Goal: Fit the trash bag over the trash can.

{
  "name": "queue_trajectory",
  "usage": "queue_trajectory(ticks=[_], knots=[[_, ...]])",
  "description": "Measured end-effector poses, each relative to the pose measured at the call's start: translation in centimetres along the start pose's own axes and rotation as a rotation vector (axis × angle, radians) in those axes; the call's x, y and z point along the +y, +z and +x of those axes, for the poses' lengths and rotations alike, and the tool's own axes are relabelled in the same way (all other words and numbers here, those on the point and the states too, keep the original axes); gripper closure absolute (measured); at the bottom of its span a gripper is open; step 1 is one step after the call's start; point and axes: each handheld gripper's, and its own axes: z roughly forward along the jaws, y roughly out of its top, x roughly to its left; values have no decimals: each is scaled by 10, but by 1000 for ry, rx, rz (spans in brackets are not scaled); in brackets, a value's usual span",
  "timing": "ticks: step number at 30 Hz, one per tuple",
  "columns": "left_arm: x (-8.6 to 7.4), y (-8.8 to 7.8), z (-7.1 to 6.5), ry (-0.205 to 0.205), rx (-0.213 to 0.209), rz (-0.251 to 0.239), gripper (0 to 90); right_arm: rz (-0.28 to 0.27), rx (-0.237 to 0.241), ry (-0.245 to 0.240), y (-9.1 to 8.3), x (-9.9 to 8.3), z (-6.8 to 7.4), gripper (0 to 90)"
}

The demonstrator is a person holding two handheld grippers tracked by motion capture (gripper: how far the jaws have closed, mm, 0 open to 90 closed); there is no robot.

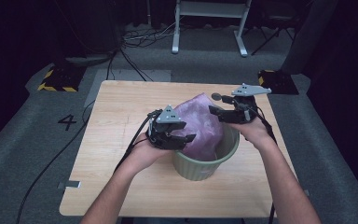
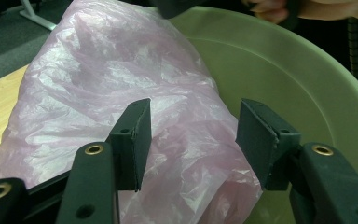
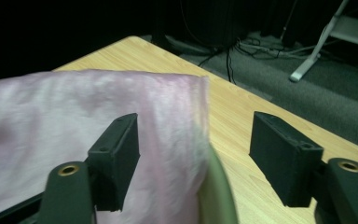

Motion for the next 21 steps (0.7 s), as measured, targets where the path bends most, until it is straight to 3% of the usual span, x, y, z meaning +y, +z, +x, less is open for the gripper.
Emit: queue_trajectory(ticks=[3, 5, 9, 11, 15, 18, 21], knots=[[-1, -1, 0, 12, 1, -3, 451, 46, 10, -16, 10, 2, -5, 397], [-1, -2, 0, 17, -1, -3, 453, 86, 52, -23, 13, 3, -7, 448], [-3, -2, 1, 12, -1, -16, 453, 132, 71, -118, 19, 3, -4, 605], [-4, -1, 1, 10, 7, -24, 450, 108, 20, -201, 19, 1, -1, 728], [-4, -3, 1, 8, 16, -41, 438, 61, 2, -264, 15, -6, -1, 758], [-4, -4, 2, 2, 8, -49, 442, 11, -33, -240, 8, -7, -2, 708], [-4, -1, 1, 0, 8, -39, 444, -7, -5, -187, 5, -5, -7, 761]])
